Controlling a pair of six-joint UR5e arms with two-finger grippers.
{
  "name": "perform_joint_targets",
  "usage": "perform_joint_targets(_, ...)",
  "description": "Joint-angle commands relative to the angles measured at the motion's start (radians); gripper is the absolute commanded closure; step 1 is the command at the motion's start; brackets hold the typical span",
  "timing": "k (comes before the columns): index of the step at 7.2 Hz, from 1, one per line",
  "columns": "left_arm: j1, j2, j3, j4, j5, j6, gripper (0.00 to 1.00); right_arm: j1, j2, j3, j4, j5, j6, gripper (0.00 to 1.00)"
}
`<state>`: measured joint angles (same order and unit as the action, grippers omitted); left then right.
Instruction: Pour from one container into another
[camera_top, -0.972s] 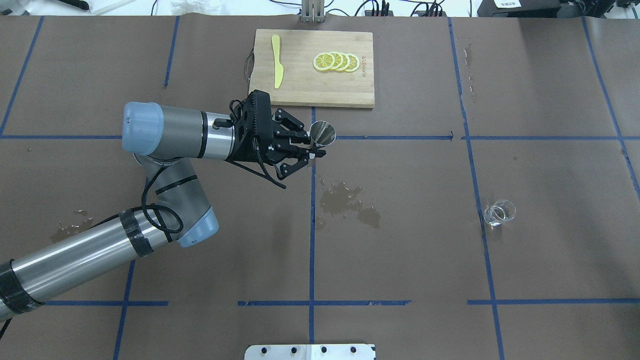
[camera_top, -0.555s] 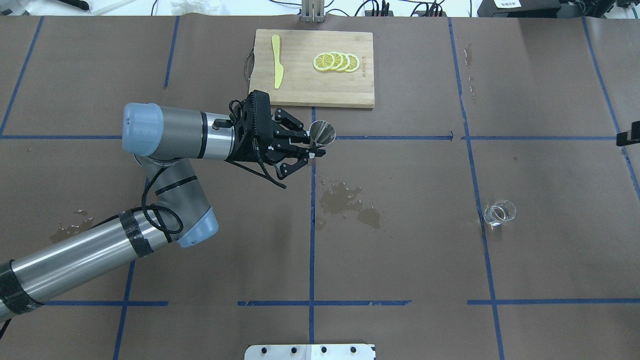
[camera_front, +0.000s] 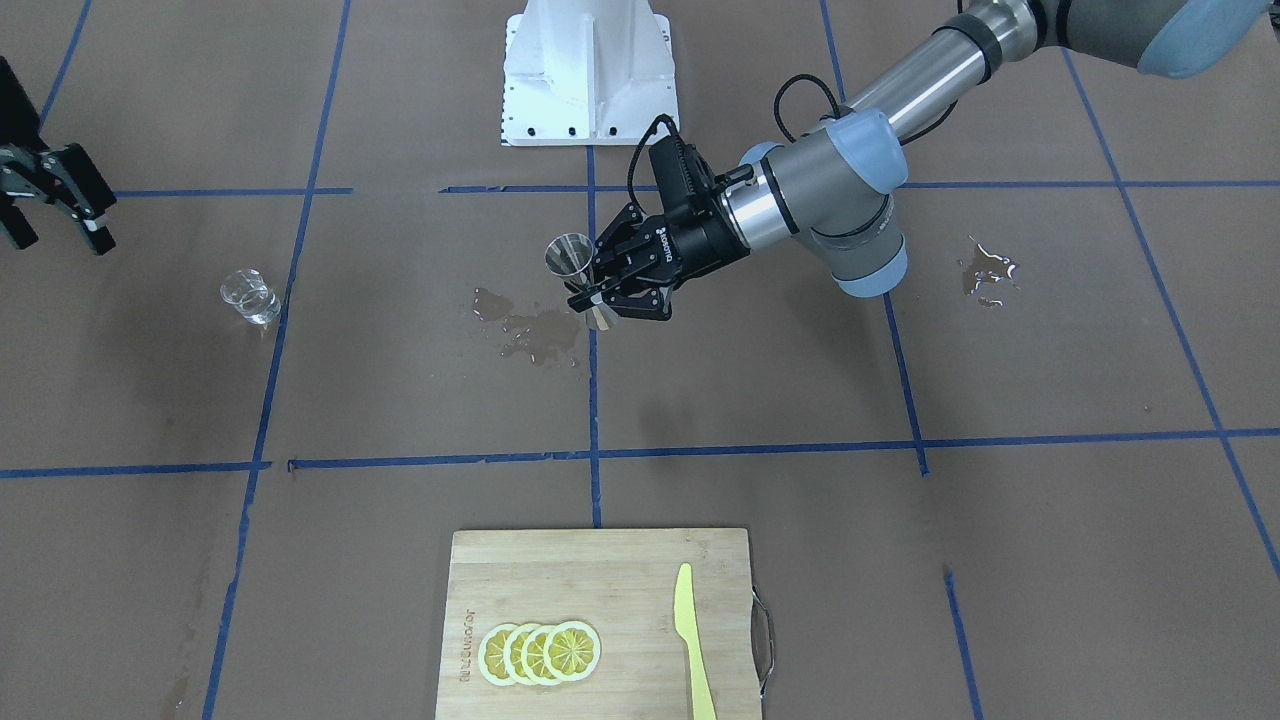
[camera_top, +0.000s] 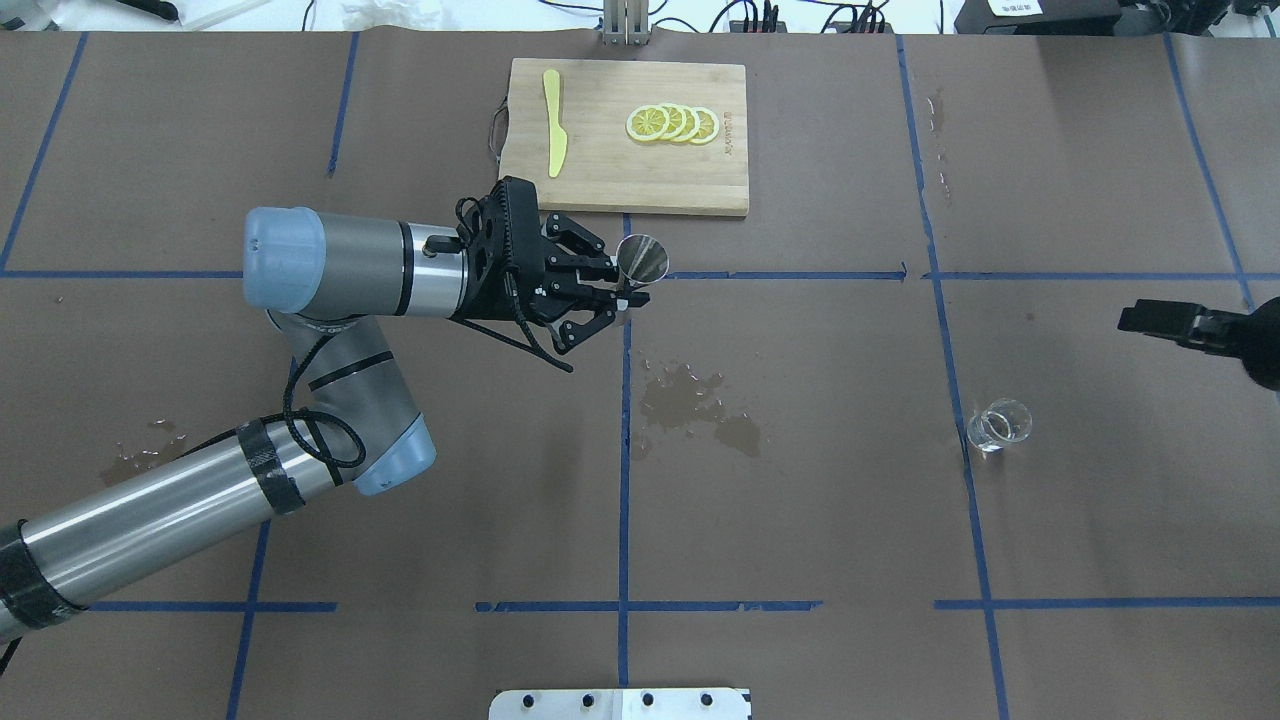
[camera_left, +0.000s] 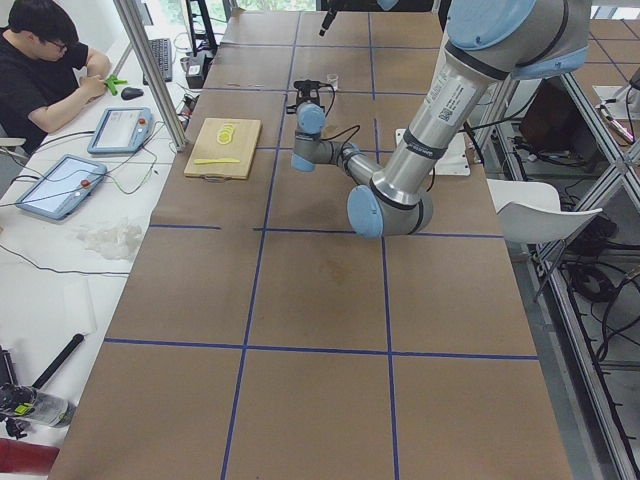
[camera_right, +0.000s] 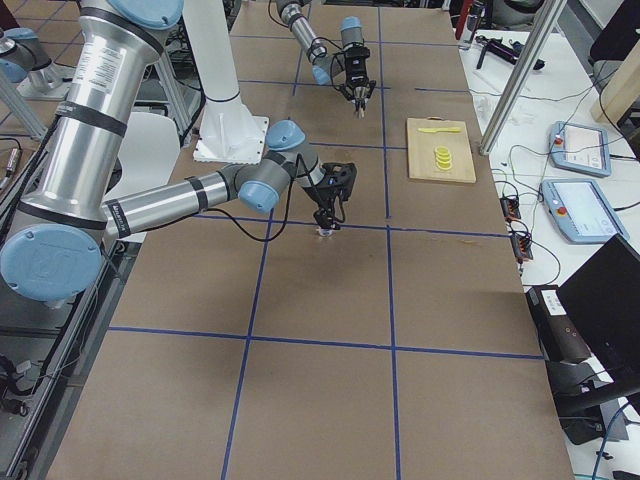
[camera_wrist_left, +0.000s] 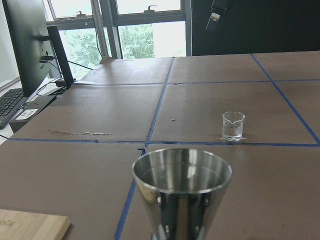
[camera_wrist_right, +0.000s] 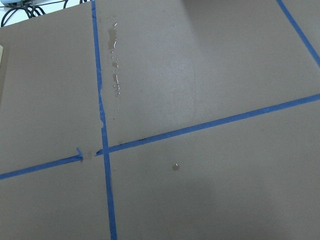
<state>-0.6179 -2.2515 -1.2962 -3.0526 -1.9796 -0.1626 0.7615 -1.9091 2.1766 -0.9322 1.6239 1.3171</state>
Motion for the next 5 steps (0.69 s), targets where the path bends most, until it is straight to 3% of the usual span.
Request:
perform_joint_targets(1,0.000,0.003,0.000,-0.002,0.001,0.000,1.00,-0.291,-0.008,-0.001,0.013,-0.398,0.173,0.00)
perform_joint_targets(2,-0.002,0.003,0.000,-0.002,0.001,0.000,1.00,-0.397,-0.008,-0.007,0.009,-0.576,0.215,0.00)
perform_joint_targets(5,-0.002,0.006,0.000,-0.003,0.005,0.000,1.00,-0.546,0.018,-0.119,0.007,-0.916,0.263,0.00)
